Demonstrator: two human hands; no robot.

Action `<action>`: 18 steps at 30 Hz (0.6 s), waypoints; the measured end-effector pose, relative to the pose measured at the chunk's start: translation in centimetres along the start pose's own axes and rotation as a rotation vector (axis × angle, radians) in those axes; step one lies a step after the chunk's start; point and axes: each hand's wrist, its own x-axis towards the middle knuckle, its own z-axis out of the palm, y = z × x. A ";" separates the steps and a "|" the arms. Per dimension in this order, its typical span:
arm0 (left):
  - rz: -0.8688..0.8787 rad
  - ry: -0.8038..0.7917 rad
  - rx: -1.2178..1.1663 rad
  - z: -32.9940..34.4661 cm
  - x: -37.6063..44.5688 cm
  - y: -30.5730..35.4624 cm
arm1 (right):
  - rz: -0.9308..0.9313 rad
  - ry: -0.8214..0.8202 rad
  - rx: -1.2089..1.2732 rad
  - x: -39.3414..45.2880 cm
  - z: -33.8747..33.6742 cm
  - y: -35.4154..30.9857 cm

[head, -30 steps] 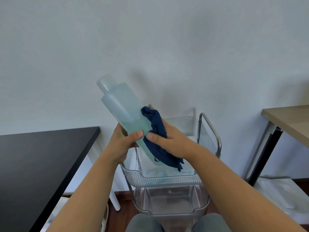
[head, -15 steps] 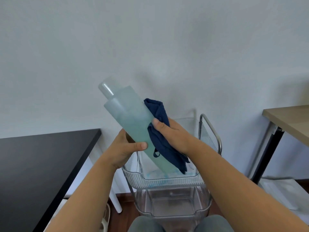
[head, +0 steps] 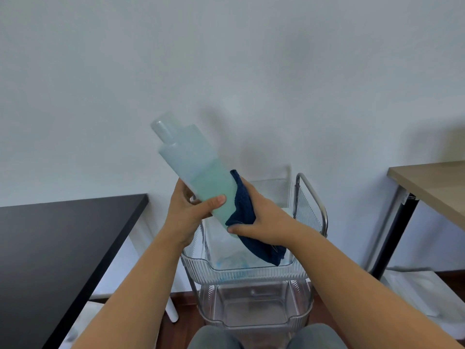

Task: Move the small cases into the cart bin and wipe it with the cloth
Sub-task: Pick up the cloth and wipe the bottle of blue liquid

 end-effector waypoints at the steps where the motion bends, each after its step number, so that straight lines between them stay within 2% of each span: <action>1: -0.006 0.059 0.006 0.4 0.1 -0.1 | 0.002 0.018 -0.032 0.1 0.1 0.1; 5: -0.059 0.281 -0.013 1.6 0.8 -1.0 | 0.036 0.151 -0.086 0.4 0.9 0.8; 10: -0.091 0.440 -0.064 1.6 2.4 -2.2 | 0.121 0.236 -0.041 0.6 1.3 2.4; 14: -0.089 0.445 0.033 1.8 3.8 -4.3 | 0.181 0.279 -0.038 0.5 -0.2 3.0; 18: -0.171 0.308 0.219 2.9 4.7 -7.8 | 0.273 0.344 -0.031 0.9 -2.1 3.4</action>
